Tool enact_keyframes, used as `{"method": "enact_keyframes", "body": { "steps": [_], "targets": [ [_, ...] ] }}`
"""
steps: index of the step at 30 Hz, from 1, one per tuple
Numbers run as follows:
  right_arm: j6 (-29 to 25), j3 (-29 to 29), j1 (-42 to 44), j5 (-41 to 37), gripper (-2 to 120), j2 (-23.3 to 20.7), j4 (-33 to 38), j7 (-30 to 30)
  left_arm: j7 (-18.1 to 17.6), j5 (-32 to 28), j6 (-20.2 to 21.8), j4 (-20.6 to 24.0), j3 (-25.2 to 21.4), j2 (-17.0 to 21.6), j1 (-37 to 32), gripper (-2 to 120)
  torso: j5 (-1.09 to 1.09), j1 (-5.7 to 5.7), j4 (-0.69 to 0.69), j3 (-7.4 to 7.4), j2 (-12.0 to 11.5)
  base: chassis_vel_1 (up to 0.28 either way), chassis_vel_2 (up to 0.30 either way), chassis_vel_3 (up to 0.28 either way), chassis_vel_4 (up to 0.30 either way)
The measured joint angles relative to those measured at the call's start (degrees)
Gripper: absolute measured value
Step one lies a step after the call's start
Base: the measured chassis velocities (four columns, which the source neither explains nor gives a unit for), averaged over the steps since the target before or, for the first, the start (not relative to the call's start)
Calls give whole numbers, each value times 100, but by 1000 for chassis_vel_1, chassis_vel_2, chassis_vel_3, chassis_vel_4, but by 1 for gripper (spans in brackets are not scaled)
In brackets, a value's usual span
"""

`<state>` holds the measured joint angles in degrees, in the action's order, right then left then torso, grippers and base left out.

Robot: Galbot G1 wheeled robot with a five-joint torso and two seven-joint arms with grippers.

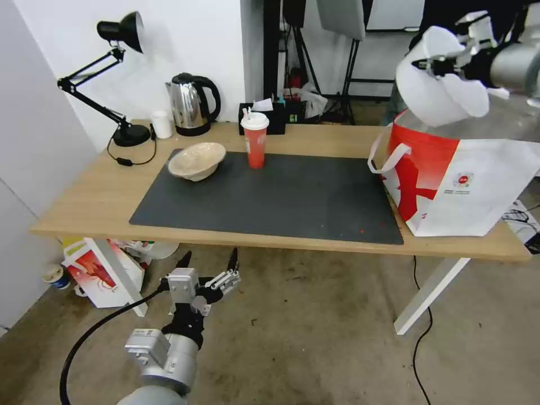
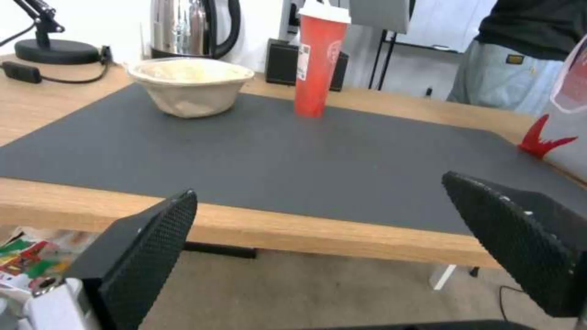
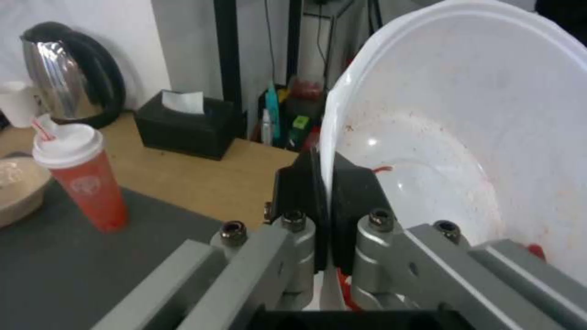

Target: Pick up the trash from the table and place it into the takeout bag.

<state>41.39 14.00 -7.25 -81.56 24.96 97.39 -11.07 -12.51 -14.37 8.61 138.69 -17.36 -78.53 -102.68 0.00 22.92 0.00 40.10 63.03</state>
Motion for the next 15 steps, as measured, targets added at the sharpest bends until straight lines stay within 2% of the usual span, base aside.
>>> {"method": "enact_keyframes", "body": {
  "steps": [4, 5, 7, 10, 15],
  "targets": [
    [0, -337, 418, 30, 0, -160, 86, 28, -14, -16, 1, -8, 25, 27, 25, 100, 1, 0, 0, 0, 0, 0, 0, 0, 0],
    [0, -700, 856, 93, 0, -276, 165, 93, -18, -31, 3, -21, 36, 54, 33, 100, 1, 0, 0, 0, 0, 0, 0, 0, 0],
    [0, -861, 1039, 117, 0, -309, 191, 111, -18, -32, 4, -26, 41, 59, 35, 100, 1, 0, 0, 0, 0, 0, 0, 0, 0],
    [-1, -1427, 1748, 240, 0, -354, 264, 149, -20, -33, 5, -49, 81, 63, 44, 100, 0, 0, 0, 0, 0, 0, 0, 0, 0],
    [-2, -1758, 2182, 342, 0, -341, 265, 186, -23, -33, 5, -62, 87, 64, 42, 100, 0, 0, 0, 0, 0, 0, 0, 0, 0]
  ]
}}
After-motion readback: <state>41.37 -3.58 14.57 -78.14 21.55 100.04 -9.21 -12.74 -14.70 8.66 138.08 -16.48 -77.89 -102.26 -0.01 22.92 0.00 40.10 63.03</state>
